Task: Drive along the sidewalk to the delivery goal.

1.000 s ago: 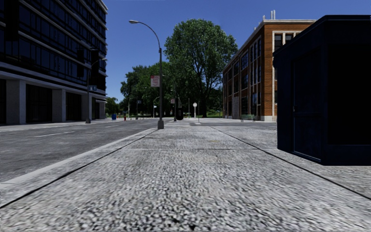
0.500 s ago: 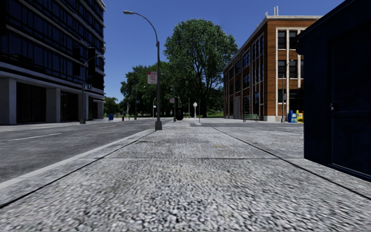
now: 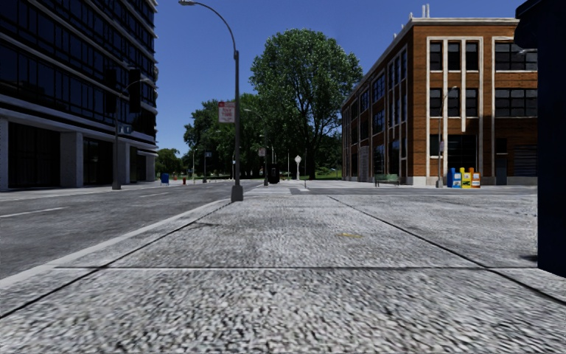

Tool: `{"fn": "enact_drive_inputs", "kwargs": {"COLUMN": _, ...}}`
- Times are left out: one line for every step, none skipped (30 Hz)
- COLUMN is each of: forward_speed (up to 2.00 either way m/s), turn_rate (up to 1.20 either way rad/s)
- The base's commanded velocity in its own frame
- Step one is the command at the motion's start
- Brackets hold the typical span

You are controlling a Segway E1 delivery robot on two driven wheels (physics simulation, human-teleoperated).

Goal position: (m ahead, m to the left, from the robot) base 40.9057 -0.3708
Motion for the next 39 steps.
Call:
{"fn": "enact_drive_inputs", "kwargs": {"forward_speed": 2.00, "turn_rate": 0.00}}
{"fn": "enact_drive_inputs", "kwargs": {"forward_speed": 2.00, "turn_rate": 0.00}}
{"fn": "enact_drive_inputs", "kwargs": {"forward_speed": 2.00, "turn_rate": 0.00}}
{"fn": "enact_drive_inputs", "kwargs": {"forward_speed": 2.00, "turn_rate": 0.00}}
{"fn": "enact_drive_inputs", "kwargs": {"forward_speed": 2.00, "turn_rate": 0.00}}
{"fn": "enact_drive_inputs", "kwargs": {"forward_speed": 2.00, "turn_rate": 0.00}}
{"fn": "enact_drive_inputs", "kwargs": {"forward_speed": 2.00, "turn_rate": 0.00}}
{"fn": "enact_drive_inputs", "kwargs": {"forward_speed": 2.00, "turn_rate": 0.00}}
{"fn": "enact_drive_inputs", "kwargs": {"forward_speed": 2.00, "turn_rate": 0.00}}
{"fn": "enact_drive_inputs", "kwargs": {"forward_speed": 2.00, "turn_rate": 0.00}}
{"fn": "enact_drive_inputs", "kwargs": {"forward_speed": 2.00, "turn_rate": 0.00}}
{"fn": "enact_drive_inputs", "kwargs": {"forward_speed": 2.00, "turn_rate": 0.00}}
{"fn": "enact_drive_inputs", "kwargs": {"forward_speed": 2.00, "turn_rate": 0.00}}
{"fn": "enact_drive_inputs", "kwargs": {"forward_speed": 2.00, "turn_rate": 0.05}}
{"fn": "enact_drive_inputs", "kwargs": {"forward_speed": 2.00, "turn_rate": 0.05}}
{"fn": "enact_drive_inputs", "kwargs": {"forward_speed": 2.00, "turn_rate": 0.12}}
{"fn": "enact_drive_inputs", "kwargs": {"forward_speed": 2.00, "turn_rate": 0.17}}
{"fn": "enact_drive_inputs", "kwargs": {"forward_speed": 2.00, "turn_rate": 0.17}}
{"fn": "enact_drive_inputs", "kwargs": {"forward_speed": 2.00, "turn_rate": 0.21}}
{"fn": "enact_drive_inputs", "kwargs": {"forward_speed": 2.00, "turn_rate": 0.22}}
{"fn": "enact_drive_inputs", "kwargs": {"forward_speed": 2.00, "turn_rate": 0.22}}
{"fn": "enact_drive_inputs", "kwargs": {"forward_speed": 2.00, "turn_rate": 0.22}}
{"fn": "enact_drive_inputs", "kwargs": {"forward_speed": 2.00, "turn_rate": 0.22}}
{"fn": "enact_drive_inputs", "kwargs": {"forward_speed": 2.00, "turn_rate": 0.22}}
{"fn": "enact_drive_inputs", "kwargs": {"forward_speed": 2.00, "turn_rate": 0.22}}
{"fn": "enact_drive_inputs", "kwargs": {"forward_speed": 2.00, "turn_rate": 0.22}}
{"fn": "enact_drive_inputs", "kwargs": {"forward_speed": 2.00, "turn_rate": 0.22}}
{"fn": "enact_drive_inputs", "kwargs": {"forward_speed": 2.00, "turn_rate": 0.22}}
{"fn": "enact_drive_inputs", "kwargs": {"forward_speed": 2.00, "turn_rate": 0.22}}
{"fn": "enact_drive_inputs", "kwargs": {"forward_speed": 2.00, "turn_rate": 0.22}}
{"fn": "enact_drive_inputs", "kwargs": {"forward_speed": 2.00, "turn_rate": 0.20}}
{"fn": "enact_drive_inputs", "kwargs": {"forward_speed": 2.00, "turn_rate": 0.02}}
{"fn": "enact_drive_inputs", "kwargs": {"forward_speed": 2.00, "turn_rate": 0.00}}
{"fn": "enact_drive_inputs", "kwargs": {"forward_speed": 2.00, "turn_rate": 0.00}}
{"fn": "enact_drive_inputs", "kwargs": {"forward_speed": 2.00, "turn_rate": 0.00}}
{"fn": "enact_drive_inputs", "kwargs": {"forward_speed": 2.00, "turn_rate": 0.00}}
{"fn": "enact_drive_inputs", "kwargs": {"forward_speed": 2.00, "turn_rate": 0.00}}
{"fn": "enact_drive_inputs", "kwargs": {"forward_speed": 2.00, "turn_rate": 0.00}}
{"fn": "enact_drive_inputs", "kwargs": {"forward_speed": 2.00, "turn_rate": 0.00}}
